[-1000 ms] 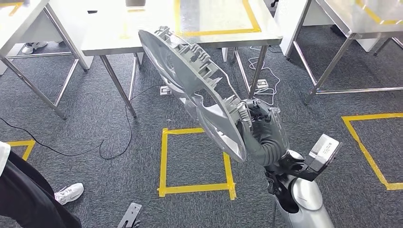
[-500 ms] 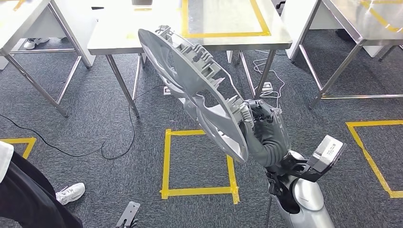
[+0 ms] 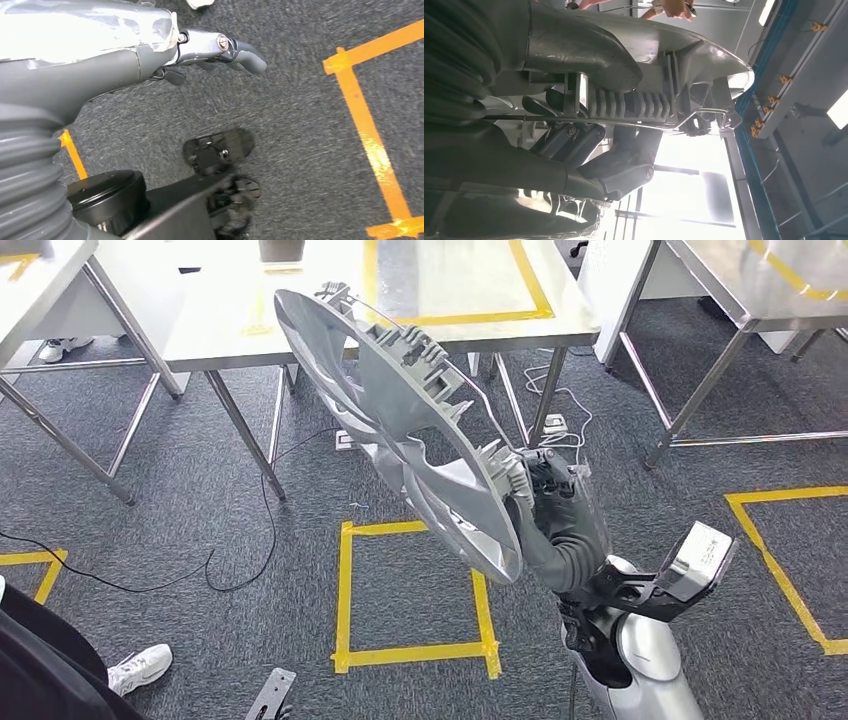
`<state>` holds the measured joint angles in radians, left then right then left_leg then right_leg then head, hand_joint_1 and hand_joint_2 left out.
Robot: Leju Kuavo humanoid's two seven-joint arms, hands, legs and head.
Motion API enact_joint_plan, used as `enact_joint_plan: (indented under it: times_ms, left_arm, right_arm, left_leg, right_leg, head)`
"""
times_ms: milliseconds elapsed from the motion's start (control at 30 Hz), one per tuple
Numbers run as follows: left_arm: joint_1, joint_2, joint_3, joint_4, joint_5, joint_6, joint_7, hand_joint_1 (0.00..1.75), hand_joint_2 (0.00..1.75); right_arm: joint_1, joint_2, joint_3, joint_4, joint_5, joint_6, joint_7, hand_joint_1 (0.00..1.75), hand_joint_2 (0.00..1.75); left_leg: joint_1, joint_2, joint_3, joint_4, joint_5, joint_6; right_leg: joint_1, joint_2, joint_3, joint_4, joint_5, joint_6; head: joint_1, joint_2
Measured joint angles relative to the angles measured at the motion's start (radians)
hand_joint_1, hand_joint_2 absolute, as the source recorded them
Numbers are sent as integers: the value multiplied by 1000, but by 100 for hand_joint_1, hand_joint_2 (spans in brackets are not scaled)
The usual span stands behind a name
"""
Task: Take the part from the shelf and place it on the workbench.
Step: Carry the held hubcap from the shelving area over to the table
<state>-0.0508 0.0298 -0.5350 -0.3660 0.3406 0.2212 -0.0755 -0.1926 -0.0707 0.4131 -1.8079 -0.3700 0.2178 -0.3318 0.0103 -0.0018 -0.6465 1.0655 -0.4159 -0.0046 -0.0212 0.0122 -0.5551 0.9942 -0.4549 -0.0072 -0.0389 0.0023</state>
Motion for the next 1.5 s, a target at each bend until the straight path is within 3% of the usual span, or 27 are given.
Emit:
enact_joint_plan:
  times_ms: [67, 133, 200, 233, 300, 367, 400, 467, 533, 600, 700, 733, 800, 867, 900, 933, 1000, 1033, 1133, 1200, 1267, 1333, 1367, 1400, 1433, 1500]
  left_arm:
    - [0, 2, -1, 0, -1, 0, 1, 0, 175]
    - [-1, 2, -3, 0, -5, 0, 2, 0, 175]
    - [-2, 3, -5, 0, -9, 0, 3, 0, 175]
    - [-4, 2, -5, -1, -10, -1, 4, 0, 175]
    - [-6, 2, -8, -1, -13, -2, 5, 0, 175]
    - [-6, 1, -14, -1, -14, -3, 6, 0, 175]
    - [-6, 0, -16, -1, -15, -3, 6, 0, 175]
    - [-6, -1, -20, -1, -16, -3, 6, 0, 175]
    - [-8, -2, -24, -1, -18, -3, 7, 0, 175]
    - [-9, -3, -28, -1, -20, -3, 10, 0, 175]
    - [-13, -2, -31, 0, -21, -3, 14, 0, 175]
    - [-15, -2, -31, 0, -21, -3, 15, 0, 175]
    - [-17, -2, -32, 1, -20, -3, 16, 0, 175]
    - [-17, -2, -34, 3, -20, -6, 17, 0, 175]
    - [-17, -2, -35, 4, -21, -8, 17, 0, 175]
    - [-17, -2, -37, 5, -24, -10, 18, 0, 175]
    - [-19, 1, -42, 5, -28, -12, 20, 0, 175]
    - [-22, 2, -45, 6, -29, -12, 21, 0, 175]
    - [-30, 4, -48, 6, -30, -12, 25, 0, 175]
    - [-34, 3, -48, 7, -26, -10, 27, 0, 175]
    - [-37, 1, -47, 8, -18, -7, 27, 0, 175]
    - [-38, -2, -47, 10, -10, -3, 26, 0, 175]
    - [-37, -4, -47, 12, -6, -3, 24, 0, 175]
    - [-36, -6, -47, 13, -2, -2, 23, 0, 175]
    - [-35, -7, -46, 15, 2, -2, 21, 0, 175]
    - [-34, -9, -45, 17, 10, -1, 17, 0, 175]
  right_arm:
    - [2, 0, 0, -3, -4, 7, 0, 175, 175]
    - [6, 0, -1, -7, -6, 11, 0, 175, 175]
    - [9, -2, -4, -13, -6, 13, 1, 175, 175]
    - [11, -3, -6, -16, -6, 14, 1, 175, 175]
    - [15, -4, -8, -20, -7, 16, 0, 175, 175]
    - [22, -6, -9, -20, -7, 16, 0, 175, 175]
    - [25, -7, -9, -20, -6, 17, 1, 175, 175]
    - [29, -9, -11, -21, -6, 19, 2, 175, 175]
    - [31, -11, -14, -25, -6, 21, 2, 175, 175]
    - [33, -11, -18, -28, -6, 24, 2, 175, 175]
    - [35, -11, -24, -32, -4, 29, 4, 175, 175]
    - [35, -11, -26, -33, -4, 32, 4, 175, 175]
    - [37, -11, -27, -35, -4, 39, 5, 175, 175]
    - [42, -10, -29, -35, -4, 44, 5, 175, 175]
    - [47, -10, -30, -35, -4, 45, 6, 175, 175]
    - [51, -10, -32, -35, -3, 46, 6, 175, 175]
    - [58, -11, -36, -38, -2, 48, 4, 175, 175]
    - [60, -11, -38, -40, -1, 51, 2, 175, 175]
    - [65, -14, -46, -42, 0, 60, -7, 175, 175]
    - [64, -17, -49, -42, 1, 65, -9, 175, 175]
    - [59, -20, -50, -42, 0, 70, -9, 175, 175]
    - [54, -22, -49, -39, -4, 74, -10, 175, 175]
    - [54, -23, -48, -36, -6, 76, -10, 175, 175]
    - [53, -24, -46, -32, -8, 78, -9, 175, 175]
    - [52, -25, -45, -29, -10, 81, -8, 175, 175]
    - [44, -26, -41, -23, -13, 84, -7, 175, 175]
  left_leg:
    - [-7, 1, 30, -58, 9, 12]
    - [-7, 1, 36, -67, 6, 24]
    - [-4, -1, 50, -85, 9, 37]
    - [-2, -1, 57, -93, 10, 43]
    - [-6, -1, 63, -95, 6, 50]
    - [-9, -2, 68, -94, -1, 53]
    - [-10, -4, 72, -93, -5, 52]
    - [-10, -7, 82, -89, -16, 47]
    - [-16, -9, 85, -77, -32, 37]
    - [-19, -9, 85, -70, -42, 28]
    - [-14, -5, 75, -46, -63, 14]
    - [-11, -4, 57, -9, -83, 7]
    - [-4, -3, -10, 118, -135, -5]
    - [1, -2, -73, 217, -152, -11]
    - [2, -1, -83, 216, -133, -11]
    - [2, 0, -72, 176, -95, -8]
    - [-1, 0, -17, 41, -14, 5]
    - [-4, 0, 7, -14, 8, 14]
    - [-12, 0, 32, -63, 4, 31]
    - [-7, 0, 45, -80, 6, 39]
    - [-3, 0, 59, -96, 9, 48]
    - [-6, 0, 63, -97, 5, 52]
    - [-7, -2, 65, -96, 2, 53]
    - [-7, -3, 68, -95, -2, 53]
    - [-7, -6, 72, -92, -7, 50]
    - [-8, -10, 79, -82, -22, 42]
  right_leg:
    - [3, 1, 1, -1, -6, 9]
    - [3, 1, -1, -4, -9, 20]
    - [4, -2, -15, 26, -26, 24]
    - [4, -4, -38, 71, -45, 22]
    - [3, -4, -116, 210, -91, 16]
    - [3, -4, -177, 296, -104, 23]
    - [3, -5, -179, 281, -85, 31]
    - [3, -7, -127, 145, -13, 47]
    - [6, -10, -73, 26, 39, 41]
    - [11, -10, -59, 1, 46, 22]
    - [4, -8, -52, -2, 41, 2]
    - [1, -7, -48, -3, 39, -3]
    - [0, -7, -40, -3, 32, -12]
    - [1, -5, -33, -3, 25, -15]
    - [1, -3, -27, -3, 21, -14]
    - [2, -1, -19, -3, 16, -12]
    - [4, 3, -4, -4, 6, -8]
    - [6, 4, 0, -4, 2, -5]
    - [9, 4, -1, -7, -4, 9]
    - [9, 0, -9, 5, -12, 16]
    - [9, -5, -56, 91, -46, 13]
    - [8, -5, -139, 233, -88, 11]
    - [7, -5, -172, 279, -94, 15]
    - [5, -6, -188, 290, -85, 23]
    - [2, -6, -180, 255, -59, 34]
    - [-2, -10, -121, 110, 11, 50]
  head:
    - [0, 0]
    - [0, 0]
    - [2, 0]
    - [3, 0]
    - [5, 0]
    - [5, 0]
    - [5, 0]
    - [6, 0]
    - [6, 0]
    - [6, 0]
    - [5, 0]
    - [4, 0]
    - [1, 0]
    - [1, 0]
    - [1, 0]
    - [1, 0]
    - [1, 0]
    - [2, 0]
    - [-1, 0]
    - [0, 0]
    - [2, 0]
    - [3, 0]
    - [3, 0]
    - [3, 0]
    - [3, 0]
    - [3, 0]
